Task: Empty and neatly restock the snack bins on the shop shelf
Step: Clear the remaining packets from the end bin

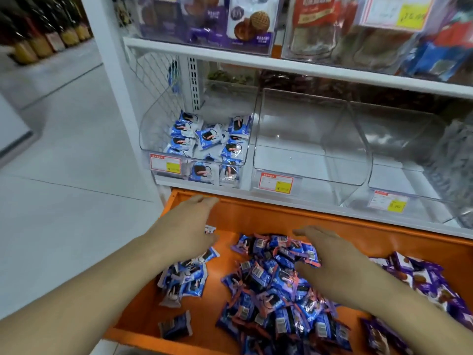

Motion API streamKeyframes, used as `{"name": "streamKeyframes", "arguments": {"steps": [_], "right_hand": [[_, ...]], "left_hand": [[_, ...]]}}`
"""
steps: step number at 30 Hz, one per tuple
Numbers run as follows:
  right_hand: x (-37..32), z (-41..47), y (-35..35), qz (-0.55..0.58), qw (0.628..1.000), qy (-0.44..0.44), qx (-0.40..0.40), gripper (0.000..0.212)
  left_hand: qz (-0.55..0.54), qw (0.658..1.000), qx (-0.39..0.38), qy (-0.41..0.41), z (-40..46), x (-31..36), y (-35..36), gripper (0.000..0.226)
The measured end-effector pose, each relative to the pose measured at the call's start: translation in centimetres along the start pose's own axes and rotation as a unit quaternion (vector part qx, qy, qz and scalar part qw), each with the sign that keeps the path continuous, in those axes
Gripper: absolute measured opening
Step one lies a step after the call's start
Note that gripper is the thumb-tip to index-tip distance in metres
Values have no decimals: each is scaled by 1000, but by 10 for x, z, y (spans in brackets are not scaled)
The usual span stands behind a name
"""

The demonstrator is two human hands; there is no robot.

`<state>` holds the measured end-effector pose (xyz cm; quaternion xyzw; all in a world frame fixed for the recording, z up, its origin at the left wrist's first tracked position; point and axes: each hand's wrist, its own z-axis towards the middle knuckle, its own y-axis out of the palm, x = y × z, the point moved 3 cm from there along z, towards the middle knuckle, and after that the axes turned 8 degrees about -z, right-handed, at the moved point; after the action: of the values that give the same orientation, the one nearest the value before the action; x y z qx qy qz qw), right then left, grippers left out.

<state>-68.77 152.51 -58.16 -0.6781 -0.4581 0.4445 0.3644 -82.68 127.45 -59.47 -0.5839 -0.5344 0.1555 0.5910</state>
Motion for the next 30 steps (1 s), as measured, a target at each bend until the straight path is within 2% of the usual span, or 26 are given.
{"name": "streamKeyframes", "arguments": {"steps": [3,6,8,10,12,16,19,23,25,30], "right_hand": [[-12,6,-19,10,996,-38,83,58],[-28,26,-52,48,978,-67,191,44],[-38,51,-76,65,961,-91,254,44],[-49,87,-95,60,952,-118,277,49],[-57,129,-109,79,956,-122,255,55],[-62,200,-107,168,963,-95,188,58],[-57,219,-88,222,950,-107,192,56],[-51,223,-80,208,950,-121,199,55],[-51,226,-81,198,952,-123,198,55],[-51,224,-81,209,950,-115,201,54]], "left_hand": [[-38,994,91,46,4,14,-28,61],[-114,972,187,87,23,20,-60,37],[-115,962,222,107,47,18,-79,35],[-90,962,231,116,80,12,-93,42],[-68,967,214,117,119,2,-100,57],[-64,988,108,88,205,-18,-99,116],[-25,992,54,110,254,-19,-94,137],[10,991,-13,131,291,-16,-85,139],[17,991,-21,128,304,-20,-78,139],[24,991,-35,126,302,-21,-89,118]]}}
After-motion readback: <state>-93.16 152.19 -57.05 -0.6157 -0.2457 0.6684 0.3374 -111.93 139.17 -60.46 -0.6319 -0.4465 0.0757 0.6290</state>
